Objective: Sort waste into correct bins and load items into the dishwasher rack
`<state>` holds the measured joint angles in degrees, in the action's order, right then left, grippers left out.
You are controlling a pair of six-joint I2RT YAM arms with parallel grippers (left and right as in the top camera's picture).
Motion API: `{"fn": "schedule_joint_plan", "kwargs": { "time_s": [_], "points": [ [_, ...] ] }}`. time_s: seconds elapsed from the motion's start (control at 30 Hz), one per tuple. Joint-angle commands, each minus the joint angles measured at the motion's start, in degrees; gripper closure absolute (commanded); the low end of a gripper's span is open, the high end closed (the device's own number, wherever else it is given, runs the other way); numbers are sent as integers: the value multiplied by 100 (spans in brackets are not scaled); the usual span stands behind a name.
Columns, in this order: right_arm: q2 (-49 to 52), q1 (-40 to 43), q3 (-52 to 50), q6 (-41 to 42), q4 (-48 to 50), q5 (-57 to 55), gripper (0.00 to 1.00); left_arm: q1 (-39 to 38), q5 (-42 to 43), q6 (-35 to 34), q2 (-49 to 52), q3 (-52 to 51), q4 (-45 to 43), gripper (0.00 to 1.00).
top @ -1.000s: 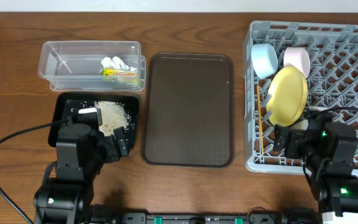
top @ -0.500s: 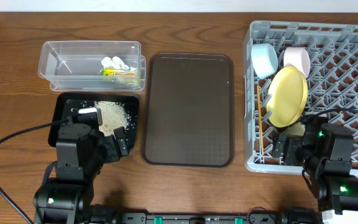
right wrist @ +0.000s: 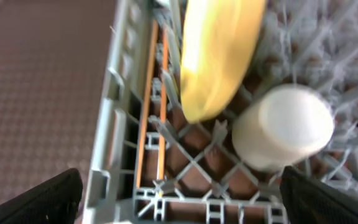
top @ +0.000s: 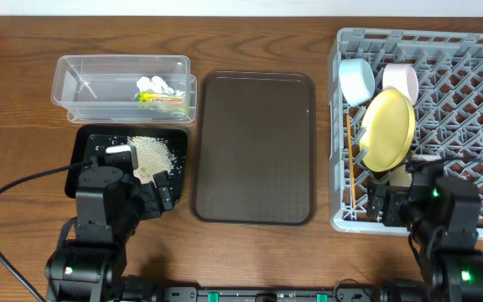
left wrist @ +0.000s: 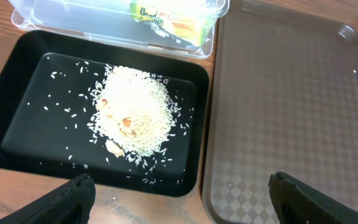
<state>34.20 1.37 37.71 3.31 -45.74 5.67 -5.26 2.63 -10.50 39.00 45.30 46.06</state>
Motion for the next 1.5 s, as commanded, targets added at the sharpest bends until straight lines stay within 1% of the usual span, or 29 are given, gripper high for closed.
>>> {"fn": "schedule_joint_plan", "kwargs": {
  "time_s": [0.0, 0.07, 0.2, 0.4, 0.57, 0.67, 0.73, 0.87, 1.0, 1.47],
  "points": [
    [-509, -181, -129, -599, 203, 42, 1, 4, -28, -4, -11, -37, -7, 8],
    [-802, -236, -264, -761, 474, 39, 1, 4, -28, -4, -11, -35, -7, 8],
    [-1480, -310, -881, -833, 1486, 42, 1, 2, -28, -4, -11, -35, -7, 8],
    [-2393, -380, -2339, -828, 3676, 42, 1, 4, -28, -4, -11, -35, -7, 8],
    [-2863, -382, -3097, -831, 4647, 42, 1, 2, -28, -4, -11, -35, -7, 8],
    [-3139, -380, -3528, -833, 5060, 13, 1, 4, -28, -4, -11, -37, -7, 8],
    [-3296, -380, -3735, -833, 5178, 17, 1, 4, -28, -4, -11, -37, -7, 8],
    [-3392, -409, -3742, -876, 4839, 20, 1, 4, -28, -4, -11, -35, -7, 8],
    [-3392, -409, -3740, -852, 4131, 39, 1, 4, -28, -4, -11, -35, -7, 8],
    [-3366, -402, -3740, -828, 4192, 17, 1, 4, -28, -4, -11, -35, -7, 8]
  ]
}}
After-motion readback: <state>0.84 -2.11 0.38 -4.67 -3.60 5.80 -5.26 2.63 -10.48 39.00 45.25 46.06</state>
